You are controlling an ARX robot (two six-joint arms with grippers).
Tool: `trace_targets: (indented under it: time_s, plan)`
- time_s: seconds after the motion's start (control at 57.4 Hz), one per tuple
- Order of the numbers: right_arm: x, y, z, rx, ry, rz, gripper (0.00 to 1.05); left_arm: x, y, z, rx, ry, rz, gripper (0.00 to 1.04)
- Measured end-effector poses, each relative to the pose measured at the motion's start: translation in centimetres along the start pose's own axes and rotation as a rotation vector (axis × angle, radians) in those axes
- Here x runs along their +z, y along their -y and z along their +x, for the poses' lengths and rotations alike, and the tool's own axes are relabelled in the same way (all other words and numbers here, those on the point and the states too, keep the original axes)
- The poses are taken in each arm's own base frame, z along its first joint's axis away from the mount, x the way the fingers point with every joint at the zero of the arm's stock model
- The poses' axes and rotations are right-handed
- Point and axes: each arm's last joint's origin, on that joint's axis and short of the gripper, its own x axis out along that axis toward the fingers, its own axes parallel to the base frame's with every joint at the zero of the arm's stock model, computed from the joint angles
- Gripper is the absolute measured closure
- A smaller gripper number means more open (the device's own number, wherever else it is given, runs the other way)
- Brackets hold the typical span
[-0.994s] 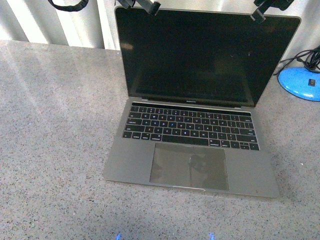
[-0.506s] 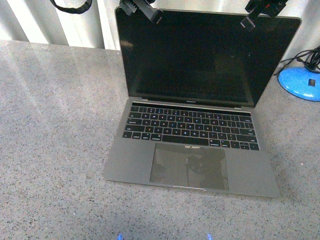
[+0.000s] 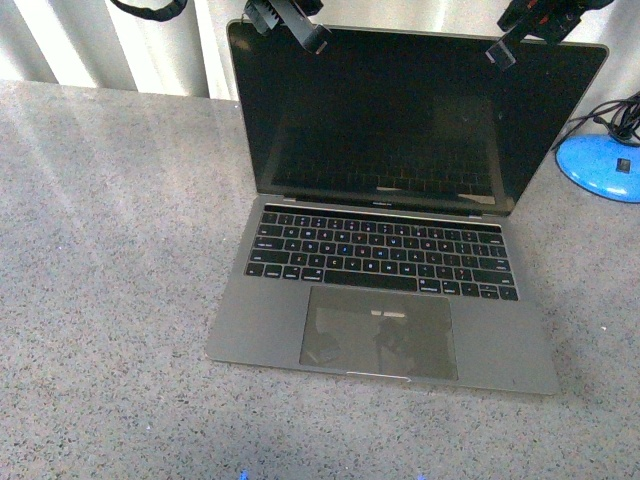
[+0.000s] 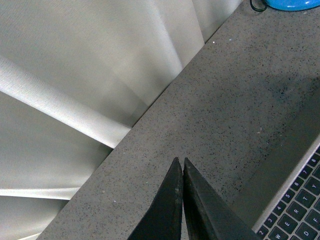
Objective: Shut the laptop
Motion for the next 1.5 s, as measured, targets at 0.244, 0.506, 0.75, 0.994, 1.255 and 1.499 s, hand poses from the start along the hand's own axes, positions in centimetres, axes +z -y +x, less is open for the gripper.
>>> trace_targets:
  time_s: [0.244, 0.506, 0.75, 0.994, 1.255, 1.499]
  plan:
    - [-0.4, -0.6, -0.6, -0.003, -0.002, 0.006, 1.04, 0.2, 0.4, -0.8, -0.023, -0.017, 0.013, 1.01]
    - [-0.4, -0.8, -0.8, -0.001, -0.001, 0.011, 1.04, 0.1, 1.0, -1.8, -0.048, -0.031, 0.007, 1.01]
    - [-0.5, -1.1, -0.8, 0.004, -0.004, 0.016, 1.04, 0.3, 1.7, -1.9, -0.077, -0.030, 0.011, 1.01]
    - [-1.2, -1.6, -1.0, 0.011, -0.018, 0.025, 1.04, 0.3, 2.4, -1.9, -0.127, -0.044, 0.009, 1.01]
    - [-1.4, -2.2, -1.1, 0.013, -0.026, 0.030, 1.04, -0.1, 2.8, -2.3, -0.175, -0.060, 0.030, 1.01]
    - [-2.3, -3.7, -1.3, 0.031, -0.052, 0.046, 1.04, -0.8, 3.5, -2.6, -0.220, -0.077, 0.022, 1.01]
